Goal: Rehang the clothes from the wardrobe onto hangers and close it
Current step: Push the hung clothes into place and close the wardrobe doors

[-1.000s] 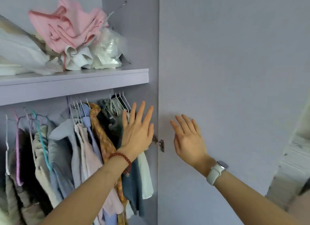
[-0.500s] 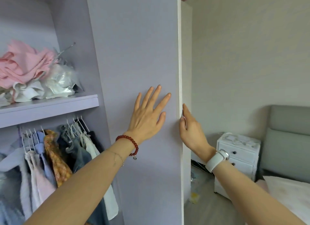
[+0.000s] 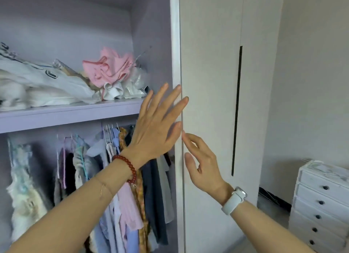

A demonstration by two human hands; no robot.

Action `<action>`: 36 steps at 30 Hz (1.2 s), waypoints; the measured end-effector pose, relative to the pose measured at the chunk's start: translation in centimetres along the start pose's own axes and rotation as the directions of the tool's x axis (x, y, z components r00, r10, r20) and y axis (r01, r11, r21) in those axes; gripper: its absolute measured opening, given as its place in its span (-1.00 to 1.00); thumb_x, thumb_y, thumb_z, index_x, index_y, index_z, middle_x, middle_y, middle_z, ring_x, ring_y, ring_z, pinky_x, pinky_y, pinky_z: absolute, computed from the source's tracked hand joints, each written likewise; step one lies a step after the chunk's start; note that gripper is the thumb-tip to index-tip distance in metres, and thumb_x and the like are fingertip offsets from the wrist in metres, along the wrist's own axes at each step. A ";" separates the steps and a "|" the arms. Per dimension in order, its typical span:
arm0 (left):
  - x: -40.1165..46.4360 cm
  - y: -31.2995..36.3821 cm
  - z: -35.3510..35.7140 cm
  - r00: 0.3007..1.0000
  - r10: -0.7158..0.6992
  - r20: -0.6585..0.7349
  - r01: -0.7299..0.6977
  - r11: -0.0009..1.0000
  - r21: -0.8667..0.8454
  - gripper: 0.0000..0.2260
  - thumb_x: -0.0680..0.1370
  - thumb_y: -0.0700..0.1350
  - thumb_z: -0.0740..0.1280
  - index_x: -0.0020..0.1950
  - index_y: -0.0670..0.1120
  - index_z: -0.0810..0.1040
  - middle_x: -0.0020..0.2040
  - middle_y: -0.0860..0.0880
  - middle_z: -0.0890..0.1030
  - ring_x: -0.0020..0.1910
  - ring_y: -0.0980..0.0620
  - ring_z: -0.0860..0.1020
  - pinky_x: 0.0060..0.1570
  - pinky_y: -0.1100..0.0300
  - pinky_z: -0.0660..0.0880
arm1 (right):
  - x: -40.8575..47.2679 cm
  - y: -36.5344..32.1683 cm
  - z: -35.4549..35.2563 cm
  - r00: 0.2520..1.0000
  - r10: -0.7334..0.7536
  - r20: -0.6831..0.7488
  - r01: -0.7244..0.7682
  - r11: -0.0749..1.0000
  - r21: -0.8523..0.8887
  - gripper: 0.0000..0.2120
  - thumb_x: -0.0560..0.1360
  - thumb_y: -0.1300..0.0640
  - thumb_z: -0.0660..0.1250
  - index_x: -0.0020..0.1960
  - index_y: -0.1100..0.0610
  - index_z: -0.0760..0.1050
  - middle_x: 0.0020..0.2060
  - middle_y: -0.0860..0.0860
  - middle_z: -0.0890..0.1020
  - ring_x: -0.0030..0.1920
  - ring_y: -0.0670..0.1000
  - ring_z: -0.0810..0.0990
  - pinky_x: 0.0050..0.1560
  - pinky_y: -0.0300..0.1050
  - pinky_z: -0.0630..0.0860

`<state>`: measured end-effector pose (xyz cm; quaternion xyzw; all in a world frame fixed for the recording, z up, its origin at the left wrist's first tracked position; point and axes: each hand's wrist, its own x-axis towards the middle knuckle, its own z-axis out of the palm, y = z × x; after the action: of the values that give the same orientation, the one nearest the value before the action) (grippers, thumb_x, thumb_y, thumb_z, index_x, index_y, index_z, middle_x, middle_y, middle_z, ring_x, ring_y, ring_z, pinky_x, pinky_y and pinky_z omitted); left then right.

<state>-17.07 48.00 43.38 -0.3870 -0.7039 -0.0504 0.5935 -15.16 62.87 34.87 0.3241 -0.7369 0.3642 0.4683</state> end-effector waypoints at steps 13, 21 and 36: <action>-9.3 -15.9 -7.1 0.704 -0.598 0.384 0.165 0.663 0.730 -0.40 0.59 0.12 0.05 0.52 0.01 -0.17 0.53 0.02 -0.22 0.49 -0.15 -0.24 0.40 -0.20 -0.12 | 6.5 -1.3 19.4 0.789 0.071 0.610 0.151 0.940 -0.305 -0.39 0.55 0.07 0.06 0.50 0.01 -0.18 0.49 0.01 -0.23 0.50 0.07 -0.20 0.46 0.05 0.01; -9.5 -19.0 -5.2 0.562 -0.717 0.413 0.214 0.608 0.765 -0.36 0.60 0.07 0.09 0.51 -0.02 -0.25 0.51 0.01 -0.31 0.48 -0.15 -0.27 0.40 -0.21 -0.10 | 9.4 -1.0 23.1 0.683 0.218 0.697 0.065 0.932 -0.355 -0.42 0.57 0.10 0.03 0.50 -0.02 -0.15 0.49 -0.05 -0.26 0.49 0.04 -0.24 0.47 0.10 -0.06; -16.8 -7.4 -18.3 0.526 -0.850 0.030 0.704 0.454 0.546 -0.81 0.53 -0.16 0.25 0.08 -0.12 0.58 0.09 -0.05 0.59 0.04 -0.13 0.53 0.11 0.06 0.29 | -0.6 -11.4 22.7 0.948 -0.004 0.320 -0.078 0.966 0.245 -0.73 0.41 0.32 0.19 0.02 0.28 0.58 -0.08 0.14 0.64 -0.02 0.19 0.58 0.06 0.09 0.50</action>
<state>-7.04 25.01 36.83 0.1370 -0.8718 -0.0882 0.4620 -15.94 37.86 30.23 0.4217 -0.7558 0.4076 0.2913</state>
